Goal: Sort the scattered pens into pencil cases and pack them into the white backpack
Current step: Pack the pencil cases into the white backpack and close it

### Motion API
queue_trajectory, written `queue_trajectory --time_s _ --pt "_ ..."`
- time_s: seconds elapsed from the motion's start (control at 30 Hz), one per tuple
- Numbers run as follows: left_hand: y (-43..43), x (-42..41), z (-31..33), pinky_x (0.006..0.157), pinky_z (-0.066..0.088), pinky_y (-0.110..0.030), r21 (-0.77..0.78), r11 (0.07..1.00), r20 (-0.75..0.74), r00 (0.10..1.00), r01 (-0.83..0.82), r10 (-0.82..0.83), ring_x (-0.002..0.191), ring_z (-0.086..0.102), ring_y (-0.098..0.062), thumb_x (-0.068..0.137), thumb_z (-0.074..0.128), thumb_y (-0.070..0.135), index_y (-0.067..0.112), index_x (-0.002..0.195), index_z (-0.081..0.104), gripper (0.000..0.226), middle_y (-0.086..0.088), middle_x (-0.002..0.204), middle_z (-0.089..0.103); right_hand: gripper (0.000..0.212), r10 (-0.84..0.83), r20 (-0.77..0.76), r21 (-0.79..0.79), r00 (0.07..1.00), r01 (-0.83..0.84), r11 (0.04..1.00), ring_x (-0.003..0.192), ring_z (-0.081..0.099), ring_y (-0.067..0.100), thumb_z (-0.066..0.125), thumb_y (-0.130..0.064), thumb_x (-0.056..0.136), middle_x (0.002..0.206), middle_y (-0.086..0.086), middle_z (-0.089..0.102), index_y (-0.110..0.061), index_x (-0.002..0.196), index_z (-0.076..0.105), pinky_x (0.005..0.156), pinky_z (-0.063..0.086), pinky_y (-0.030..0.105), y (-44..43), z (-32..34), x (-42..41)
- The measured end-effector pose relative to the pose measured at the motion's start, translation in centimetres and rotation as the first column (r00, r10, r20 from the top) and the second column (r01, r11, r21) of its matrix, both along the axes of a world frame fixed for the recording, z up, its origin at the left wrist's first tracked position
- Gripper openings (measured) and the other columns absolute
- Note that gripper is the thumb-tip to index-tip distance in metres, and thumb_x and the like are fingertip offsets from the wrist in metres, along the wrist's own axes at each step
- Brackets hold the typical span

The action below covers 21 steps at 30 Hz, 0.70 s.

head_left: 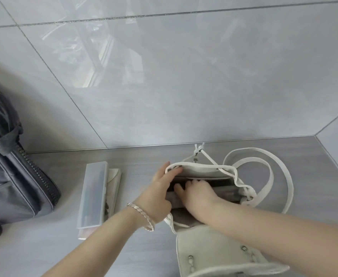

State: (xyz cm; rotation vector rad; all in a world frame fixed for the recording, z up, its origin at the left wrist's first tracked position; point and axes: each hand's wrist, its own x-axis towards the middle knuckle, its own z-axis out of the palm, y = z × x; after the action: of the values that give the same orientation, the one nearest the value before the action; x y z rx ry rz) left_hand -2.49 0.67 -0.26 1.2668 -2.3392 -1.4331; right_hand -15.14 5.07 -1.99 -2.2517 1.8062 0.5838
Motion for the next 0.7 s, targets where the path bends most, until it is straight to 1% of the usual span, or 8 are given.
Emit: queue_trajectory --time_s 0.07,0.13,0.23,0.3,0.4,0.5,0.6,0.7 --pt "0.1 0.3 -0.8 0.091 0.012 0.009 -0.017 0.999 0.016 0.999 -0.028 0.028 0.139 0.015 -0.006 0.068 0.034 -0.021 0.039 0.131 0.03 0.087 0.007 0.15 0.008 0.053 -0.076 0.026 0.068 0.997 0.074 0.995 0.117 0.048 0.034 0.049 -0.021 0.09 0.13 0.017 0.047 -0.013 0.136 0.026 0.092 0.038 0.041 0.0 -1.1 -0.5" --pt "-0.1 0.9 -1.0 0.082 0.013 0.016 -0.024 0.997 0.018 0.997 -0.078 0.078 0.142 0.015 -0.011 0.066 0.033 -0.021 0.04 0.128 0.03 0.087 0.002 0.152 0.009 0.052 -0.174 0.05 0.076 0.983 0.17 0.983 0.117 0.05 0.032 0.05 -0.03 0.088 0.128 0.016 0.05 -0.013 0.133 0.031 0.093 0.04 0.041 0.1 -1.3 -2.3" --pt "0.5 0.4 -0.8 0.074 0.015 0.016 -0.023 0.991 0.029 0.991 -0.131 0.131 0.141 0.015 -0.011 0.068 0.034 -0.019 0.03 0.137 0.029 0.085 0.002 0.153 0.005 0.044 -0.081 -0.062 0.016 0.995 0.082 0.997 0.109 0.057 0.033 0.051 -0.022 0.088 0.121 0.017 0.057 -0.006 0.127 0.037 0.078 0.045 0.037 0.4 -1.1 -3.7" --pt "1.1 -0.5 -0.9 0.072 0.01 0.019 -0.033 0.985 0.01 0.986 -0.168 0.168 0.142 0.01 -0.01 0.068 0.032 -0.02 0.026 0.139 0.026 0.085 0.0 0.154 -0.002 0.039 0.051 -0.109 0.039 0.993 -0.047 0.998 0.103 0.06 0.033 0.052 -0.017 0.089 0.116 0.016 0.06 -0.002 0.123 0.039 0.061 0.039 0.032 0.5 -0.7 -3.4" --pt "1.4 -1.4 -1.2 0.082 0.012 0.01 -0.087 0.98 -0.006 0.983 -0.181 0.181 0.144 0.003 -0.012 0.067 0.03 -0.02 0.025 0.137 0.028 0.082 -0.003 0.154 -0.01 0.044 0.092 -0.104 0.085 0.99 -0.084 0.993 0.102 0.061 0.033 0.05 -0.029 0.091 0.115 0.016 0.061 0.001 0.122 0.038 0.061 0.033 0.032 0.8 -0.9 -3.1" --pt "1.4 -1.2 -1.5 0.09 0.017 -0.002 -0.062 0.987 -0.001 0.989 -0.149 0.15 0.144 0.0 -0.011 0.066 0.029 -0.02 0.027 0.134 0.03 0.082 -0.001 0.153 -0.009 0.053 0.01 -0.11 0.106 0.994 0.001 0.994 0.105 0.06 0.031 0.044 -0.035 0.094 0.119 0.019 0.059 -0.001 0.132 0.03 0.055 0.03 0.029 1.5 -1.5 -2.7" --pt "1.0 -0.4 -1.4 0.094 0.022 -0.004 0.004 0.993 -0.026 0.993 -0.117 0.117 0.142 0.014 -0.014 0.064 0.032 -0.019 0.028 0.131 0.037 0.082 0.0 0.15 0.01 0.06 -0.103 -0.079 0.153 0.991 0.115 0.982 0.106 0.058 0.033 0.041 -0.042 0.094 0.121 0.022 0.054 -0.004 0.136 0.024 0.058 0.036 0.031 1.3 -1.7 -2.6" --pt "-0.1 0.7 -0.4 0.086 0.036 -0.003 0.279 0.954 -0.218 0.96 -0.111 0.175 0.112 0.051 0.0 0.062 0.05 -0.009 0.026 0.108 0.06 0.058 0.004 0.122 0.052 0.064 -0.31 0.116 0.285 0.943 0.268 0.92 0.115 0.051 0.034 0.044 -0.052 0.089 0.13 0.019 0.047 -0.009 0.134 0.028 0.089 0.045 0.038 1.2 -0.8 -3.1"
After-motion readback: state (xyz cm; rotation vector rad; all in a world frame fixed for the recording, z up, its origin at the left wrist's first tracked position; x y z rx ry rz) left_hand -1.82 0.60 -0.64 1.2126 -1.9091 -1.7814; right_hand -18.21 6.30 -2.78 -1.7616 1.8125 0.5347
